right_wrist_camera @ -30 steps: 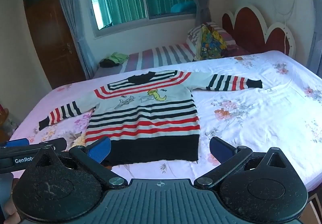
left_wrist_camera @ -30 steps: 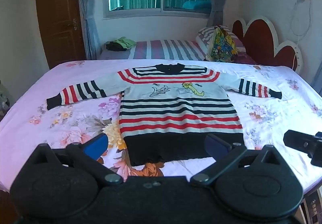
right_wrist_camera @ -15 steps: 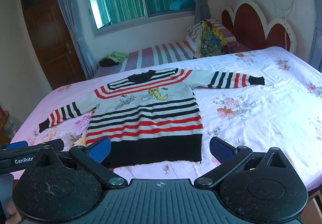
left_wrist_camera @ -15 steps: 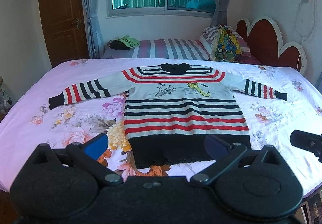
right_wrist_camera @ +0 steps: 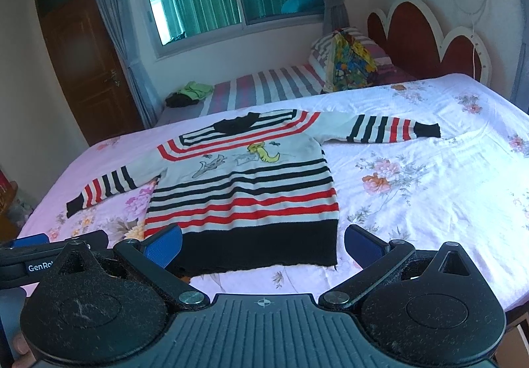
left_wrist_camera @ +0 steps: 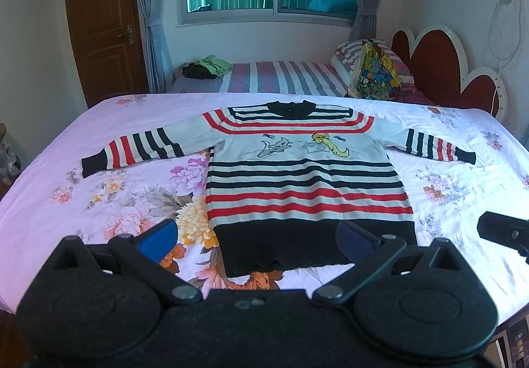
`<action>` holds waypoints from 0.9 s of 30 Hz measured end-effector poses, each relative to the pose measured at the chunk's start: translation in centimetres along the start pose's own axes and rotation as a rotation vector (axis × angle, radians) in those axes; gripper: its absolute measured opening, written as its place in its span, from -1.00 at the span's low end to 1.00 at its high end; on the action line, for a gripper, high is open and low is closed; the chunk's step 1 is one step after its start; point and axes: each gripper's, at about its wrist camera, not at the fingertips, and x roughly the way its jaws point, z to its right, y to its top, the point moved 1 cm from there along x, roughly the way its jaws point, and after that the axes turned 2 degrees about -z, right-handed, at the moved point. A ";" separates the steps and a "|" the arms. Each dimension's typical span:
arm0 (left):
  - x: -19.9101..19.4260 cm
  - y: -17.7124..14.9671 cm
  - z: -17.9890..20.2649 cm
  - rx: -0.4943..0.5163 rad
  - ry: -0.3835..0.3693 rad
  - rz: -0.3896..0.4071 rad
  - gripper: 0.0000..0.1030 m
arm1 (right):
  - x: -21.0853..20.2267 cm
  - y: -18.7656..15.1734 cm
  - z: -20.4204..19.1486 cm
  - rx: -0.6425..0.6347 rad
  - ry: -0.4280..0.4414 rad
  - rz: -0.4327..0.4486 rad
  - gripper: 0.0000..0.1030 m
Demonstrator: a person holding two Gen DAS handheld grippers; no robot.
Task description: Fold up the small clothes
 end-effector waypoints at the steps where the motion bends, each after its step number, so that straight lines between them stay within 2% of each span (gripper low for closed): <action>1: 0.0 0.0 0.0 0.001 -0.002 -0.002 0.97 | 0.0 0.0 0.0 0.000 0.001 -0.001 1.00; 27: 0.2 -0.3 1.5 0.035 0.008 -0.020 0.98 | -0.4 -0.4 0.9 0.016 -0.001 -0.017 1.00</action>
